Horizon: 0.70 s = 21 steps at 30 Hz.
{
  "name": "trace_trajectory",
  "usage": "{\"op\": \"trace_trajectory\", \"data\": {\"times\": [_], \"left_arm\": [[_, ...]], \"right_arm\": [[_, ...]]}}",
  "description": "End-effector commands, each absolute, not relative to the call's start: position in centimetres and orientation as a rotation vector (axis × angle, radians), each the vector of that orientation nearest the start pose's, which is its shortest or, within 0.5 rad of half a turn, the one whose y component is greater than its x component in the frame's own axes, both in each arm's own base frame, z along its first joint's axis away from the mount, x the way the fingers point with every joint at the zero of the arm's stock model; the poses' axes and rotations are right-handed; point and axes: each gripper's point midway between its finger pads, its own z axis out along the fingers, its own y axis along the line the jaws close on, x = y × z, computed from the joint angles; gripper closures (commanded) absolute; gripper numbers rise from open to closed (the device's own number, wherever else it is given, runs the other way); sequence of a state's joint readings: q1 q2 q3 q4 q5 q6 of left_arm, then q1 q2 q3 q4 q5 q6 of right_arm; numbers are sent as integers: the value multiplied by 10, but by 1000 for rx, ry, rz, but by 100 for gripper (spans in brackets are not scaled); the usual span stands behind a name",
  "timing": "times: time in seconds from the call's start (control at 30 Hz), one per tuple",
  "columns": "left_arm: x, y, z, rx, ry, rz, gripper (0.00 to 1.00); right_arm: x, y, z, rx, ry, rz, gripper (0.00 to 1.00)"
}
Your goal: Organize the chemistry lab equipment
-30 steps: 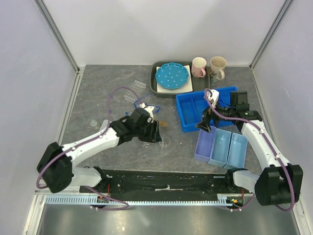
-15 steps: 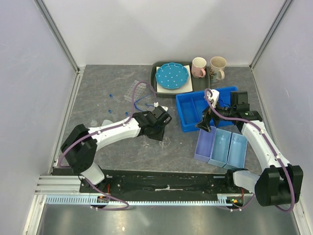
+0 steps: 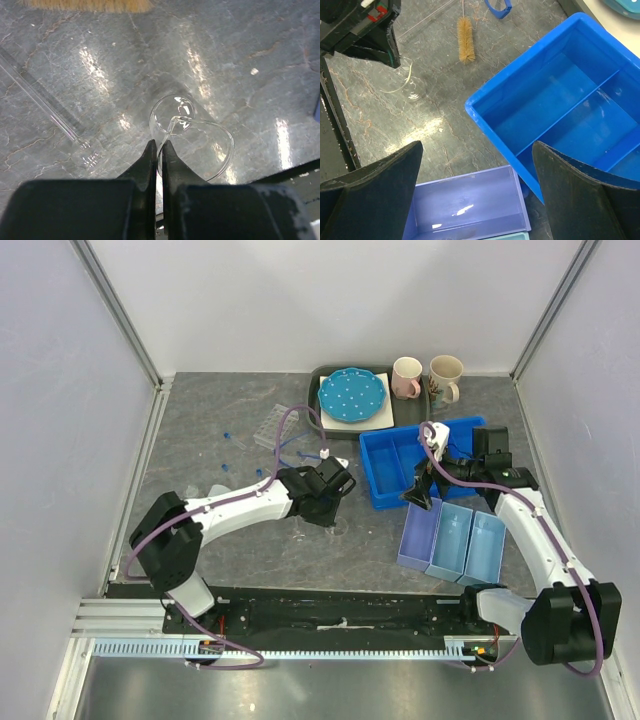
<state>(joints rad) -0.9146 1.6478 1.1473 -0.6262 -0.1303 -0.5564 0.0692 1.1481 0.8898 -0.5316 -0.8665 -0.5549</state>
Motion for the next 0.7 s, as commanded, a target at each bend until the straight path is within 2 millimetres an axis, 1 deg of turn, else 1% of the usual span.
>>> {"op": "trace_trajectory", "data": {"times": [0.0,0.03,0.07,0.1,0.13,0.17,0.2,0.23,0.27,0.3,0.33,0.37,0.4,0.43,0.47,0.5,0.53,0.57,0.6,0.63,0.67], "left_arm": [[222,-317,132,535,2492,-515,98],[222,-326,141,548,2453,-585,98],[213,-336,149,595,2439,-682,98],[208,-343,159,616,2409,-747,98],[207,-354,171,630,2362,-819,98],[200,-362,178,661,2348,-896,98],[195,-369,184,680,2325,-943,98],[194,-379,196,691,2282,-994,98],[190,-385,202,711,2264,-1035,98],[186,-393,202,732,2259,-1055,98],[186,-400,211,744,2232,-1080,98],[184,-407,215,755,2219,-1104,98],[181,-413,219,770,2206,-1124,98],[183,-421,221,776,2197,-1138,98],[182,-428,224,777,2187,-1166,98],[180,-434,225,788,2178,-1178,98],[182,-442,222,794,2181,-1179,98],[184,-447,221,792,2181,-1180,98],[184,-452,218,797,2186,-1180,98],[186,-457,220,793,2181,-1182,98],[189,-463,206,793,2212,-1169,98]], "right_arm": [[278,138,192,-1044,1806,682,2],[279,136,192,-1036,1814,666,2],[283,134,194,-1023,1817,642,2],[290,126,193,-977,1852,591,2],[294,123,193,-951,1866,570,2],[300,118,195,-923,1866,535,2],[304,113,197,-892,1876,512,2],[308,107,196,-843,1901,481,2],[313,103,198,-818,1898,459,2],[316,98,201,-785,1901,437,2],[320,89,202,-723,1927,402,2],[326,86,206,-684,1920,376,2],[331,78,207,-630,1931,340,2],[336,72,209,-587,1936,306,2],[343,61,211,-502,1947,252,2],[345,57,213,-473,1949,231,2],[347,54,215,-449,1949,219,2],[350,48,216,-398,1952,192,2],[351,47,217,-383,1951,188,2],[352,44,218,-367,1951,176,2],[353,43,218,-360,1949,170,2]]}}
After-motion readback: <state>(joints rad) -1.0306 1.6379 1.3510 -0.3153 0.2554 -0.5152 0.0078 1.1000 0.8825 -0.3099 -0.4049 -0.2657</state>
